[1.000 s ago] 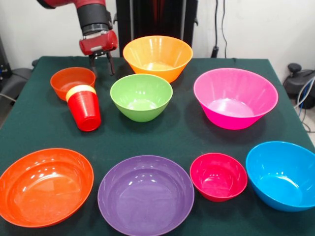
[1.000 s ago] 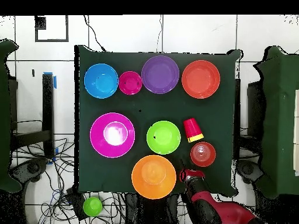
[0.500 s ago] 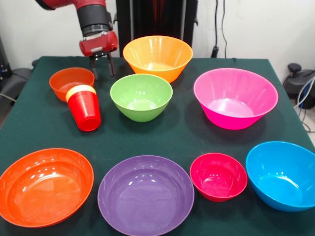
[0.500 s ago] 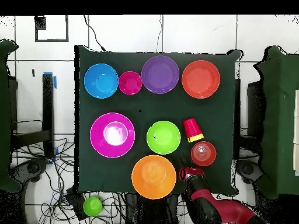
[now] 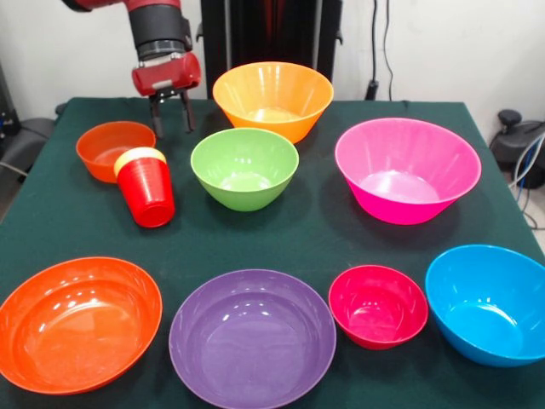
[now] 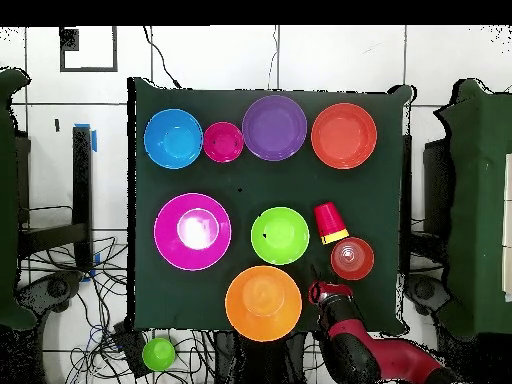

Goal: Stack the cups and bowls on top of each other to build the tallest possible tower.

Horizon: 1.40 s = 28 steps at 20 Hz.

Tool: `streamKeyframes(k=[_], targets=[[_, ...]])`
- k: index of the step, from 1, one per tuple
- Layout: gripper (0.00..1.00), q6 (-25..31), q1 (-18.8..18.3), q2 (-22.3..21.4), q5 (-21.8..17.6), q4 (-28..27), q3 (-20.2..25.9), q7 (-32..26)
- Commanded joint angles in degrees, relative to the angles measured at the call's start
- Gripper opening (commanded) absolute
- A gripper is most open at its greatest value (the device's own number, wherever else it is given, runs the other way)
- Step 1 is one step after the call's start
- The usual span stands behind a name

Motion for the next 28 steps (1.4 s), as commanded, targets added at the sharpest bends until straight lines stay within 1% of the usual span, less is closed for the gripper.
streamKeyframes(k=[1,3,10,14,20,23,28], targets=[[1.00,6.5,3.8,-3.9,4.3,0.7,2.9,9.4],[1.00,7.4,3.6,-5.0,4.7,1.4,3.6,9.5],[1.00,8.5,3.5,-5.7,4.8,1.3,4.8,9.1],[1.00,8.1,3.4,-4.4,3.3,-0.2,4.6,8.7],[1.00,8.6,2.2,-1.8,0.9,-2.7,5.6,8.4],[1.00,9.3,1.3,-0.9,-0.3,-3.5,6.7,8.4],[1.00,11.6,-1.1,2.0,-3.0,-5.8,9.4,8.3]])
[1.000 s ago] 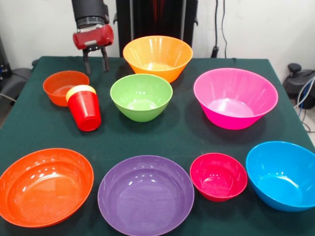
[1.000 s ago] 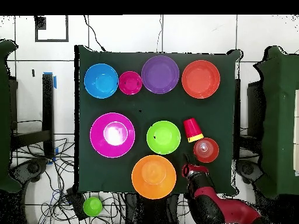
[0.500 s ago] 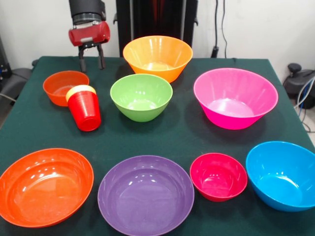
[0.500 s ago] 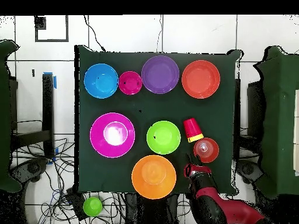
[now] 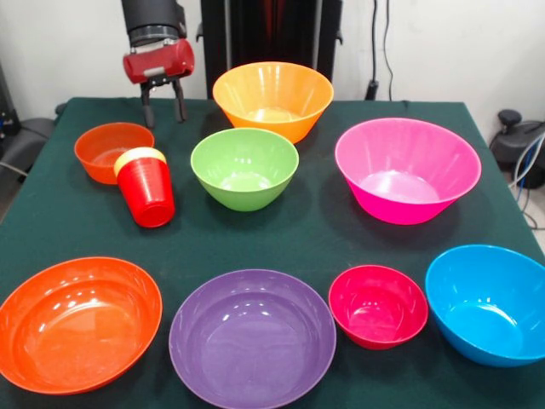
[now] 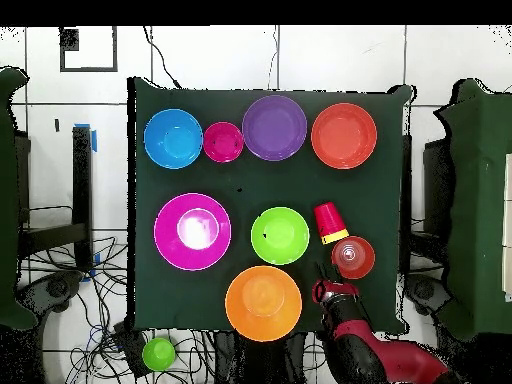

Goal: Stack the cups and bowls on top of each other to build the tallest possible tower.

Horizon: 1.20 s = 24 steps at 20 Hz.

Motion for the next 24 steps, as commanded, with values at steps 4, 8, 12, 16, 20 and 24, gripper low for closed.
streamKeyframes(k=[4,8,12,16,20,24], targets=[[1.00,12.7,-2.1,7.4,-6.0,-9.2,9.3,7.9],[1.00,13.4,-3.1,8.6,-6.9,-10.0,10.1,7.2],[1.00,14.7,-4.0,8.4,-7.2,-9.8,11.2,6.4],[1.00,15.1,-4.0,7.8,-6.8,-9.6,11.3,5.6],[1.00,15.6,-3.6,6.7,-6.0,-9.1,11.4,5.1],[1.00,16.5,-3.7,5.9,-5.5,-8.7,12.1,4.8]])
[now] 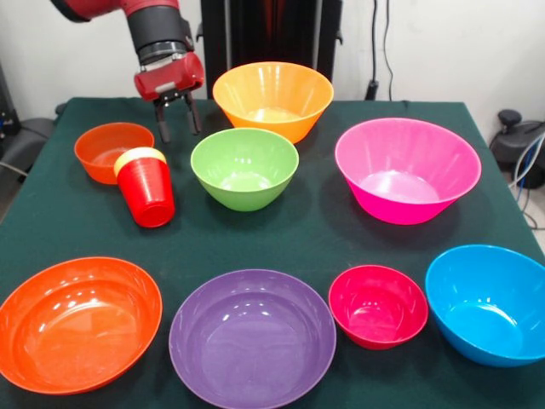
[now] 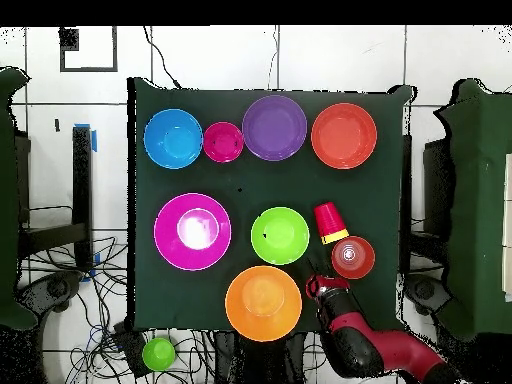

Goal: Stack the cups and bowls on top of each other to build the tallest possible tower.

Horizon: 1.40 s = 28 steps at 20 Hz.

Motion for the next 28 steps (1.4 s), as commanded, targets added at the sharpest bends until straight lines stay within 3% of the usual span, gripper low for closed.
streamKeyframes(k=[1,11,28], targets=[[1.00,10.7,1.8,-0.1,-1.7,-6.8,5.0,4.8],[1.00,16.4,-0.1,-2.0,-0.7,-7.4,8.1,2.0],[1.00,23.4,-4.6,-1.3,-1.2,-7.9,14.3,-2.2]])
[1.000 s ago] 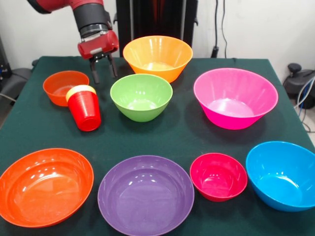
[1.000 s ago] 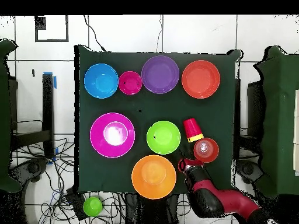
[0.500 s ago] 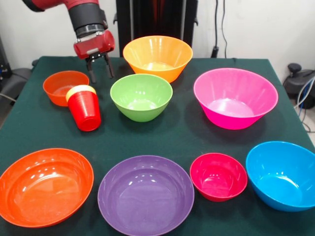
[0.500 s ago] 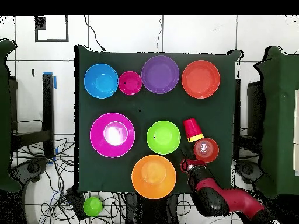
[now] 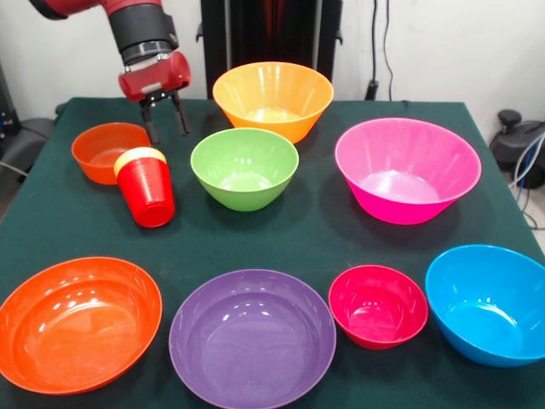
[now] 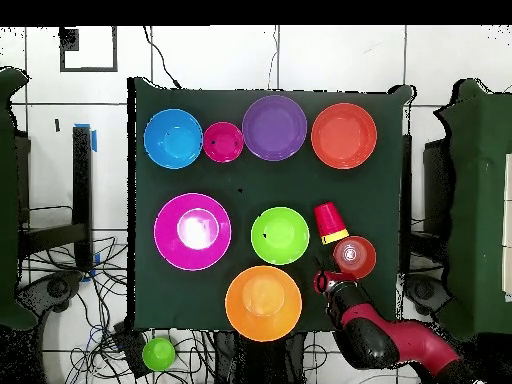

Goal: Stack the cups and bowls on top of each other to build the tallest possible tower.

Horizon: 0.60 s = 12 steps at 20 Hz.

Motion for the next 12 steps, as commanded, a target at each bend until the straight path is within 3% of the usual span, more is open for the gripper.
streamKeyframes(k=[1,12], targets=[[1.00,9.3,0.5,0.5,-1.2,-7.8,5.3,-2.4],[1.00,11.2,-1.0,1.6,-1.8,-8.8,7.0,-3.5]])
